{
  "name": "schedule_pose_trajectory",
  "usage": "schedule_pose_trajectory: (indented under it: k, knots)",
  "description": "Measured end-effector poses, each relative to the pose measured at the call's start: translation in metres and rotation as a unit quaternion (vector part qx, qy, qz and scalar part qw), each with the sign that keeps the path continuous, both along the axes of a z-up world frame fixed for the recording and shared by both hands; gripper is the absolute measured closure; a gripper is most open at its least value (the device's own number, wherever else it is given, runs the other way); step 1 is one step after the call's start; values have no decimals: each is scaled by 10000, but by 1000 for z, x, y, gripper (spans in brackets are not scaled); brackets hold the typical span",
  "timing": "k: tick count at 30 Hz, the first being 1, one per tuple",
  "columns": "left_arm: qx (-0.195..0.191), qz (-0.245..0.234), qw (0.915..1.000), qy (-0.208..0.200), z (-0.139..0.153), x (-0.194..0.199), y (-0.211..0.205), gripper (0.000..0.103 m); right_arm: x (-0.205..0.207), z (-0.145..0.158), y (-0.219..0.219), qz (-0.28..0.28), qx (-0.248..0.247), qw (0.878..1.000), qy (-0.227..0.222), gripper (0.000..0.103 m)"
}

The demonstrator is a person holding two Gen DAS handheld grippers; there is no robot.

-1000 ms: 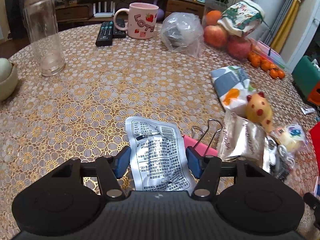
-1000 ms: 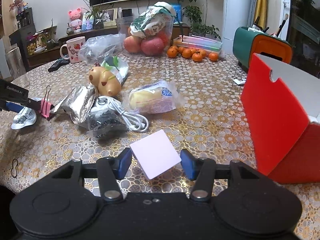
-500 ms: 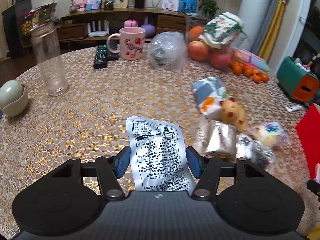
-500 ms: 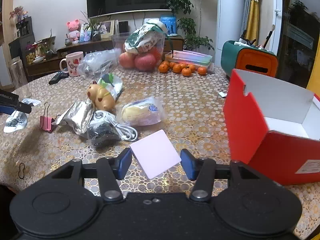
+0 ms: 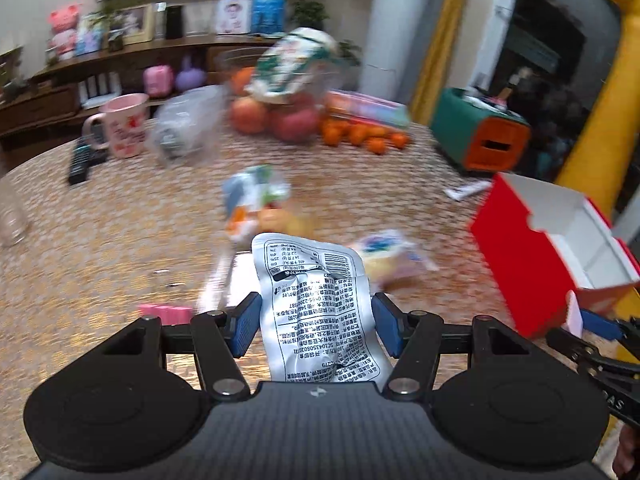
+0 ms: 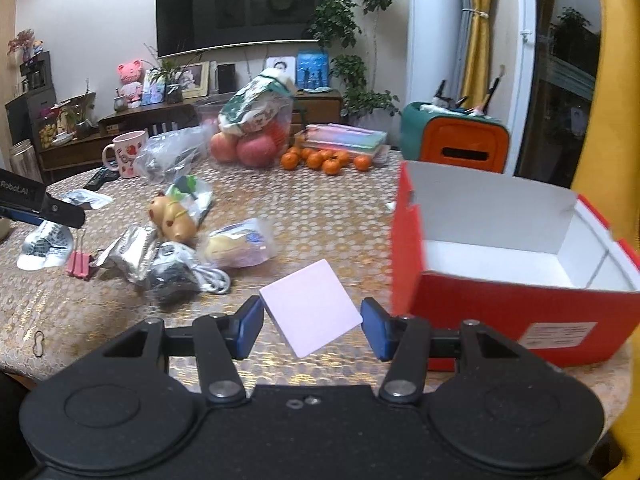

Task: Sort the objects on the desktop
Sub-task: 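Carry blister pack and sticky note into the red box and release both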

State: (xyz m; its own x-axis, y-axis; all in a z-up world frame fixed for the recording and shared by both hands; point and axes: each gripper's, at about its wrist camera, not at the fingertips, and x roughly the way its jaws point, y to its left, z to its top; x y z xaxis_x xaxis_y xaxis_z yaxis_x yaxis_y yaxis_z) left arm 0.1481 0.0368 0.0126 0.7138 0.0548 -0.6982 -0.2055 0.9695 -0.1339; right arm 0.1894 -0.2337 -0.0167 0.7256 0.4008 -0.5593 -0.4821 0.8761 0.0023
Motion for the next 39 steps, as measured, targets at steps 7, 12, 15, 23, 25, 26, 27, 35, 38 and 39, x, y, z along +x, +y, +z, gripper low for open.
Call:
schedule_pose_trajectory:
  k: [7, 12, 15, 23, 25, 26, 27, 35, 38, 39]
  knots:
    - [26, -665, 9978, -57, 10, 27, -58, 44, 16, 12, -36, -306, -13, 9995, -76, 50]
    - [77, -1161, 9930, -183, 24, 47, -99, 44, 33, 22, -63, -529, -55, 9985, -143, 50]
    - [77, -1407, 9898, -200, 28, 61, -122, 44, 42, 26, -78, -650, -108, 9977, -184, 50]
    - [71, -1949, 9807, -130, 35, 97, -172, 44, 74, 39, -100, -760, -266, 9963, -286, 50]
    - [79, -2052, 9786, -116, 37, 108, -184, 43, 83, 40, -105, -795, -287, 9960, -289, 50]
    - [76, -2098, 9777, -104, 38, 115, -191, 43, 87, 40, -108, -809, -286, 9960, -265, 50]
    - [63, -2139, 9768, -98, 39, 121, -196, 43, 92, 39, -111, -829, -282, 9959, -233, 50]
    - [174, -2392, 9707, 120, 26, 172, -238, 43, 130, 24, -132, -821, -523, 9951, 170, 50]
    - [205, -2540, 9665, 294, 14, 192, -252, 43, 146, 15, -136, -819, -707, 9935, 340, 50]
    - [273, -2595, 9648, 331, 10, 197, -258, 42, 151, 12, -137, -800, -757, 9931, 403, 50]
